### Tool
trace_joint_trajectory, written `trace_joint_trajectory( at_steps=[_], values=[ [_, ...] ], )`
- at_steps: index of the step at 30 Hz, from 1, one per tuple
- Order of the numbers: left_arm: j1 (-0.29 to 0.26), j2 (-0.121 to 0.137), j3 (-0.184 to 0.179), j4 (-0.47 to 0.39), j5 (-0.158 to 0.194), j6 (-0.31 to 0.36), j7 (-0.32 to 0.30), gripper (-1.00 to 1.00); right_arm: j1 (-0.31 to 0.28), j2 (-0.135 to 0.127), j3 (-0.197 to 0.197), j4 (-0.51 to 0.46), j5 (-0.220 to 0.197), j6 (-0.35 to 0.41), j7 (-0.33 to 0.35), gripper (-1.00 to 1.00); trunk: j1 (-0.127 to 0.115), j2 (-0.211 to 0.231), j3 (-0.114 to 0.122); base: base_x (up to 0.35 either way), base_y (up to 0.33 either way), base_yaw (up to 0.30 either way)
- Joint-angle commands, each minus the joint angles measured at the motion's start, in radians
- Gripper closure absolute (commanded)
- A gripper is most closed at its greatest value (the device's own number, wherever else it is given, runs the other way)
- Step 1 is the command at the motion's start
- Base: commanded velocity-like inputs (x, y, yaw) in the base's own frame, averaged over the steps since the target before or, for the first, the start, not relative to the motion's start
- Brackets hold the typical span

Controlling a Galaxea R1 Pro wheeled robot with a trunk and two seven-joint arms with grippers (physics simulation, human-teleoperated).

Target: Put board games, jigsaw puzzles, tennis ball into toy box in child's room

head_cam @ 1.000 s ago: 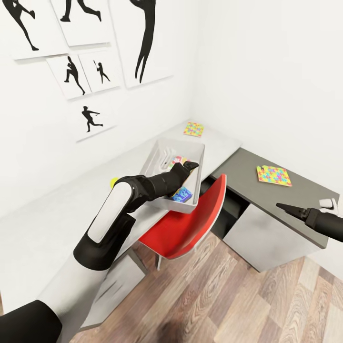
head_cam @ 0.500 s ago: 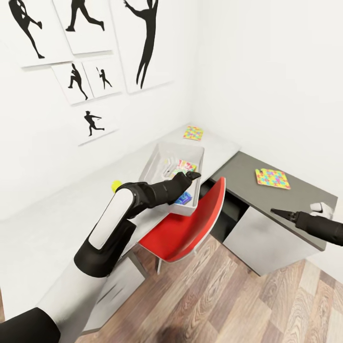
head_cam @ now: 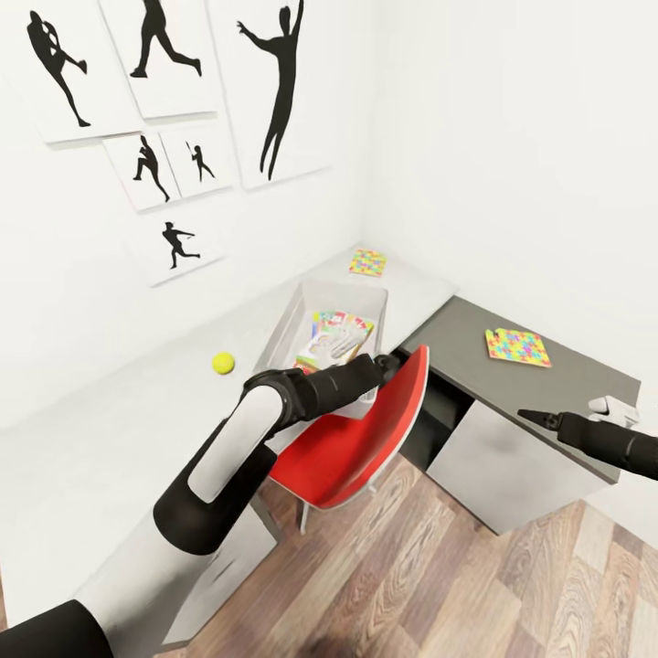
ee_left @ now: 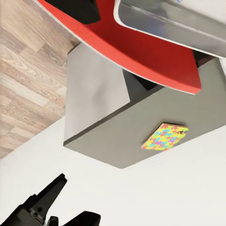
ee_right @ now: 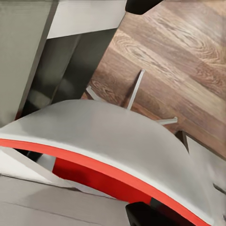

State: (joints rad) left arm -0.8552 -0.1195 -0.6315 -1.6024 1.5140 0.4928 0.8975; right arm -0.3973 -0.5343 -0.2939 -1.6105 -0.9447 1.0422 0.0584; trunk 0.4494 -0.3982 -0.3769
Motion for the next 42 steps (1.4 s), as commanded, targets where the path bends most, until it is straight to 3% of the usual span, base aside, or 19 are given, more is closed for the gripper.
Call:
trace_joint_trajectory(
  at_steps=[1, 16, 22, 34, 42],
  values=[
    [0.0, -0.001, -0.006, -0.002, -0.005, 0.003, 0.008, -1.0, -0.001, 0.004, 0.0, 0.0, 0.006, 0.005, -0.002, -1.0, 0.001, -0.002, 0.0, 0.0, 0.0, -0.072],
    [0.004, 0.003, -0.03, -0.002, -0.052, 0.007, 0.008, -1.0, -0.003, 0.021, 0.006, 0.0, 0.006, 0.005, -0.034, -1.0, 0.001, -0.002, 0.024, 0.0, 0.0, -0.092],
    [0.005, 0.003, -0.034, -0.003, -0.056, 0.008, 0.009, -1.0, -0.003, 0.028, 0.008, 0.0, 0.006, 0.005, -0.043, -1.0, 0.001, -0.002, 0.034, 0.0, 0.0, -0.103],
    [0.006, 0.004, -0.036, -0.003, -0.06, 0.009, 0.01, -1.0, -0.003, 0.042, 0.017, 0.0, 0.006, 0.005, -0.129, -1.0, 0.001, -0.002, 0.053, 0.0, 0.0, -0.114],
    [0.006, 0.004, -0.038, -0.003, -0.061, 0.009, 0.01, -1.0, -0.006, 0.047, 0.047, 0.0, 0.005, 0.005, -0.166, -1.0, 0.001, -0.002, 0.065, 0.0, 0.0, -0.161]
  ],
)
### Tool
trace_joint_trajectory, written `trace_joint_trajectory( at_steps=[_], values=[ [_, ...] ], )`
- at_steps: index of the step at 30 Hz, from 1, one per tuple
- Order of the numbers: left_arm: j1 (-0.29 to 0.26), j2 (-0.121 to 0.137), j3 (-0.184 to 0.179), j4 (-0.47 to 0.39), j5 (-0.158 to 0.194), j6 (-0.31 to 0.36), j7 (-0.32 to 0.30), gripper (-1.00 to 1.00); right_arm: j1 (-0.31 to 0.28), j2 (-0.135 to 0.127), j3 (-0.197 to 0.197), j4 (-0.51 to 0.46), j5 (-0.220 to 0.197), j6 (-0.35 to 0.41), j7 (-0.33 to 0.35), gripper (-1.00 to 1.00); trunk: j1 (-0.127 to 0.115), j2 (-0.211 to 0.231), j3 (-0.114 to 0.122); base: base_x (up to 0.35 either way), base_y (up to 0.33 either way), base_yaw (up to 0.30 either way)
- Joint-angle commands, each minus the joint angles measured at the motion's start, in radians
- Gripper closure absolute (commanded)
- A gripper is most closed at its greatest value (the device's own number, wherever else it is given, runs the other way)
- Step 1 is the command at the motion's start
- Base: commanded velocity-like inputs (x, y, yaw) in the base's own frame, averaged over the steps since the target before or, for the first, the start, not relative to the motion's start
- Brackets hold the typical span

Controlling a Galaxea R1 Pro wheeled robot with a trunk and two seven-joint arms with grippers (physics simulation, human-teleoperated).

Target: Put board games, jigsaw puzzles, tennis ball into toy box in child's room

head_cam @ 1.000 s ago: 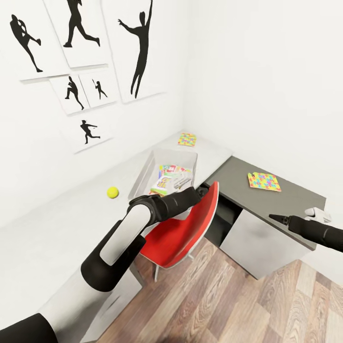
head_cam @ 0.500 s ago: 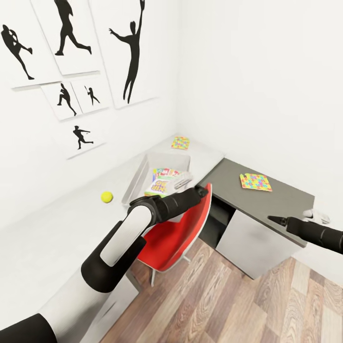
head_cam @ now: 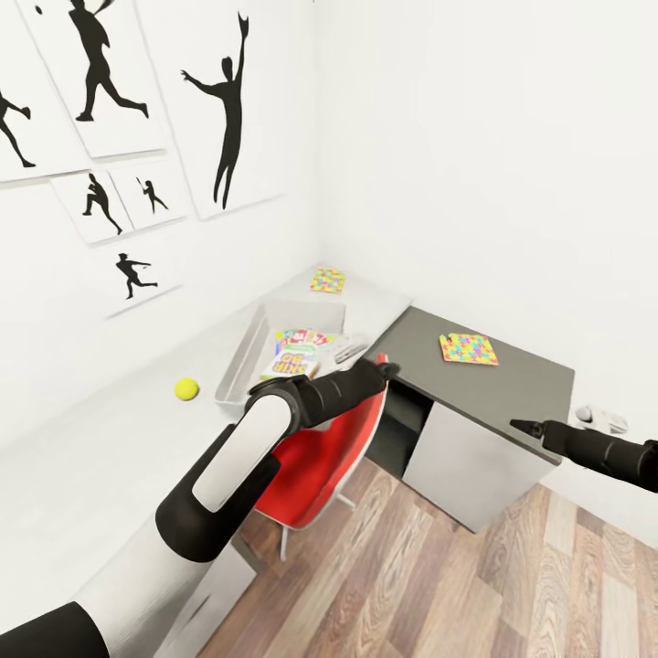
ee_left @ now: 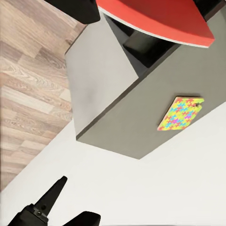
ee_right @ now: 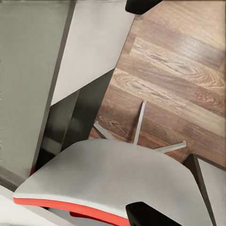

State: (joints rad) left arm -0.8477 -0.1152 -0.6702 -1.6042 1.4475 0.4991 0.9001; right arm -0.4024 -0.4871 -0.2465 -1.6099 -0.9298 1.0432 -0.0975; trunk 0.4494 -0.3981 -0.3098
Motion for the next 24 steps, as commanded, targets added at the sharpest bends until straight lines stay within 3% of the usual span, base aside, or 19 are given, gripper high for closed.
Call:
trace_joint_trajectory(
  at_steps=[1, 13, 24],
  values=[
    [-0.001, 0.0, 0.0, -0.001, 0.005, 0.002, 0.008, -1.0, -0.002, 0.0, 0.007, -0.001, -0.01, 0.004, -0.014, -1.0, 0.001, -0.002, 0.0, 0.0, 0.0, -0.182],
    [0.0, 0.002, 0.001, 0.009, 0.003, 0.002, 0.008, -1.0, -0.011, 0.002, 0.039, 0.011, -0.01, 0.004, -0.043, -1.0, 0.001, -0.002, 0.017, 0.0, 0.0, -0.195],
    [0.003, 0.011, 0.002, 0.035, 0.001, 0.002, 0.008, -1.0, -0.05, 0.019, 0.07, 0.088, -0.01, 0.004, -0.118, -1.0, 0.001, -0.002, 0.033, 0.0, 0.0, -0.206]
  ],
)
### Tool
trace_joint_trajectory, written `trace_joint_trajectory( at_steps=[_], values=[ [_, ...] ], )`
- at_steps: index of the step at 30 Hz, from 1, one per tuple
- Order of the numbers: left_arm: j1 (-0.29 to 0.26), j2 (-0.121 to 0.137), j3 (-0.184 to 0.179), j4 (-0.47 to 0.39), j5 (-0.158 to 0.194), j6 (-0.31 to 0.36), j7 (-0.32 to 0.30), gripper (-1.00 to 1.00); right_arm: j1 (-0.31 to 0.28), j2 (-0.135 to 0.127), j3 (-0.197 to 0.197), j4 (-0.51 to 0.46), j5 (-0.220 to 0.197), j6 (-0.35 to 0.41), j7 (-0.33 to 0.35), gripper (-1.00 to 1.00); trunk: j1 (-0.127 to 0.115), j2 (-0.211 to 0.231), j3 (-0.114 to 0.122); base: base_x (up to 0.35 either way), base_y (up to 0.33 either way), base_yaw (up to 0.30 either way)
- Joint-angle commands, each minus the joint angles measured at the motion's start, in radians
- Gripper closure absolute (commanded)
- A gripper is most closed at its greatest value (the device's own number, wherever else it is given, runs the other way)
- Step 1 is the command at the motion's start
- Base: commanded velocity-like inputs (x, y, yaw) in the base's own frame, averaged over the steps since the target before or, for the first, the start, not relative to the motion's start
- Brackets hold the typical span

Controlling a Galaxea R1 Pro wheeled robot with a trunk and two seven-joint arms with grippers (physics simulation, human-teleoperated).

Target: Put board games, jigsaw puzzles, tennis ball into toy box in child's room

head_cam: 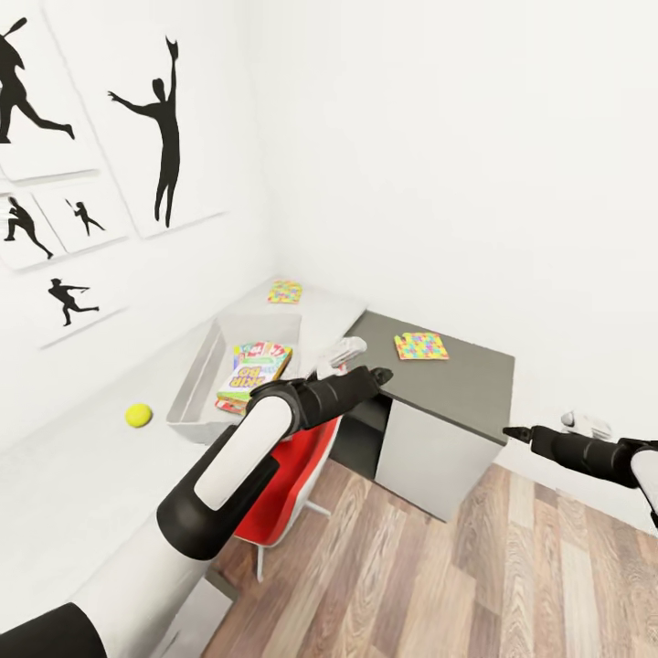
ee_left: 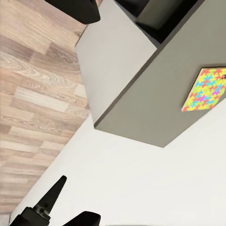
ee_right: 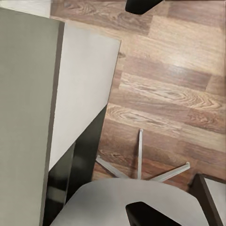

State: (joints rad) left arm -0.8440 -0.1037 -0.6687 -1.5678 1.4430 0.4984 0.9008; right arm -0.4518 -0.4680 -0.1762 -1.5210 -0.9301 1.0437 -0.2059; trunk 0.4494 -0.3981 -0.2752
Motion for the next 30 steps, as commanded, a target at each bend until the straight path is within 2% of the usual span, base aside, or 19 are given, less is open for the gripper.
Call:
trace_joint_trajectory(
  at_steps=[1, 9, 11, 14, 16, 22, 24, 30],
  values=[
    [0.0, 0.004, 0.0, 0.001, 0.006, 0.003, 0.007, -1.0, -0.005, 0.006, 0.005, 0.006, -0.01, 0.003, -0.016, -1.0, 0.001, -0.002, 0.0, 0.0, 0.0, -0.207],
    [0.011, 0.043, 0.003, -0.004, 0.007, 0.003, 0.005, -1.0, -0.014, 0.038, 0.041, 0.024, 0.006, 0.003, -0.033, -1.0, 0.001, -0.002, 0.011, 0.0, 0.0, -0.208],
    [0.015, 0.056, 0.004, -0.005, 0.008, 0.003, 0.003, -1.0, -0.016, 0.048, 0.057, 0.027, 0.026, 0.003, -0.038, -1.0, 0.001, -0.002, 0.014, 0.0, 0.0, -0.208],
    [0.017, 0.061, 0.004, -0.006, 0.008, 0.003, 0.003, -1.0, -0.017, 0.052, 0.063, 0.029, 0.038, 0.003, -0.04, -1.0, 0.001, -0.002, 0.018, 0.0, 0.0, -0.208],
    [0.019, 0.07, 0.004, -0.004, 0.007, 0.003, 0.002, -1.0, -0.018, 0.062, 0.073, 0.031, 0.061, 0.003, -0.045, -1.0, 0.001, -0.002, 0.021, 0.0, 0.0, -0.208],
    [0.021, 0.077, 0.004, 0.0, 0.006, 0.002, 0.001, -1.0, -0.019, 0.081, 0.082, 0.038, 0.083, 0.003, -0.049, -1.0, 0.001, -0.002, 0.029, 0.0, 0.0, -0.208],
    [0.022, 0.08, 0.003, 0.001, 0.006, 0.002, 0.0, -1.0, -0.02, 0.095, 0.086, 0.042, 0.092, 0.003, -0.05, -1.0, 0.001, -0.002, 0.032, 0.0, 0.0, -0.208],
    [0.023, 0.083, 0.002, 0.003, 0.005, 0.002, 0.001, -1.0, -0.02, 0.113, 0.093, 0.052, 0.101, 0.003, -0.052, -1.0, 0.001, -0.002, 0.041, 0.0, 0.0, -0.208]
  ],
)
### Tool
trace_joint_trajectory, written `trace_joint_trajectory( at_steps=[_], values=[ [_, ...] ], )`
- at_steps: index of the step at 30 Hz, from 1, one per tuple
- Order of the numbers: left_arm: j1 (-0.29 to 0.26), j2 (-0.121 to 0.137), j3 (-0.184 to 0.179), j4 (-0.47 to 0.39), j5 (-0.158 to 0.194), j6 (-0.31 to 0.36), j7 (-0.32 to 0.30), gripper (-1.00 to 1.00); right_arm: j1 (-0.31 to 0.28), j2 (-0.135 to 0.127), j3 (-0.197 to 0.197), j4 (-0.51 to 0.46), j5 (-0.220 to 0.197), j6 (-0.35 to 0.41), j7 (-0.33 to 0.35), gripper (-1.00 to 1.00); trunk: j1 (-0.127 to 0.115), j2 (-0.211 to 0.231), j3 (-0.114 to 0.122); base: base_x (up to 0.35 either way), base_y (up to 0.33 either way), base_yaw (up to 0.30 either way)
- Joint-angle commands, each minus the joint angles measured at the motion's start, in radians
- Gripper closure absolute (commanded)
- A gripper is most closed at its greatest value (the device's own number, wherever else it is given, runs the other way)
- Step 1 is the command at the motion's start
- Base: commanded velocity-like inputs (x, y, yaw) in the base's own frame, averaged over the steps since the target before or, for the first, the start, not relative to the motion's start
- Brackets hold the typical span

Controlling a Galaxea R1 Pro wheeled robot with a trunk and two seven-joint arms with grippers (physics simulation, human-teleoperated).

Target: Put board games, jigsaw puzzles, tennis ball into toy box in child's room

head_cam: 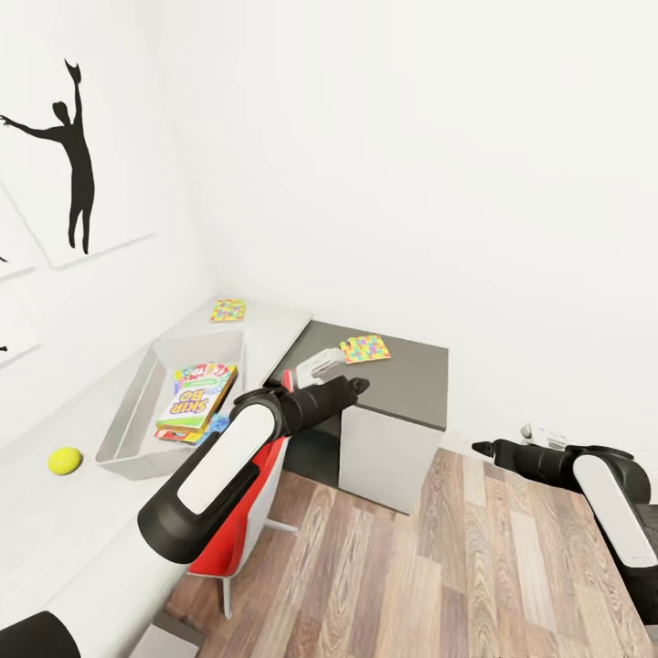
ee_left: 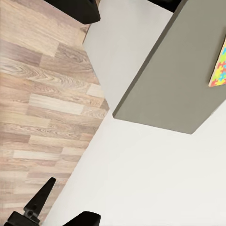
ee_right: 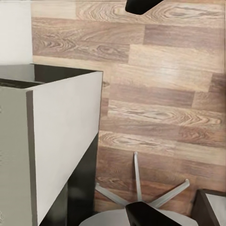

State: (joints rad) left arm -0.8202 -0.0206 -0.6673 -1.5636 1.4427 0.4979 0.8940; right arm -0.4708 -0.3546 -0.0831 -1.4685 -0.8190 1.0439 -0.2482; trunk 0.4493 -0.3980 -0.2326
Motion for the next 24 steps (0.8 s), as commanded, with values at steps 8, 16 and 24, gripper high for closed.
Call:
trace_joint_trajectory(
  at_steps=[8, 16, 24],
  values=[
    [0.002, 0.021, -0.001, 0.01, 0.004, 0.002, 0.007, -1.0, -0.012, 0.04, 0.031, 0.045, 0.027, 0.003, -0.015, -1.0, 0.001, -0.002, 0.009, 0.0, 0.0, -0.208],
    [0.004, 0.056, -0.004, 0.071, 0.004, 0.0, -0.031, -1.0, -0.072, 0.089, 0.051, 0.182, 0.115, 0.003, -0.072, -1.0, 0.001, -0.002, 0.018, 0.0, 0.0, -0.166],
    [0.003, 0.065, -0.005, 0.159, -0.023, 0.001, -0.101, -1.0, -0.092, 0.114, 0.059, 0.253, 0.153, -0.058, -0.091, -1.0, 0.001, -0.002, 0.021, 0.0, 0.0, -0.061]
  ],
)
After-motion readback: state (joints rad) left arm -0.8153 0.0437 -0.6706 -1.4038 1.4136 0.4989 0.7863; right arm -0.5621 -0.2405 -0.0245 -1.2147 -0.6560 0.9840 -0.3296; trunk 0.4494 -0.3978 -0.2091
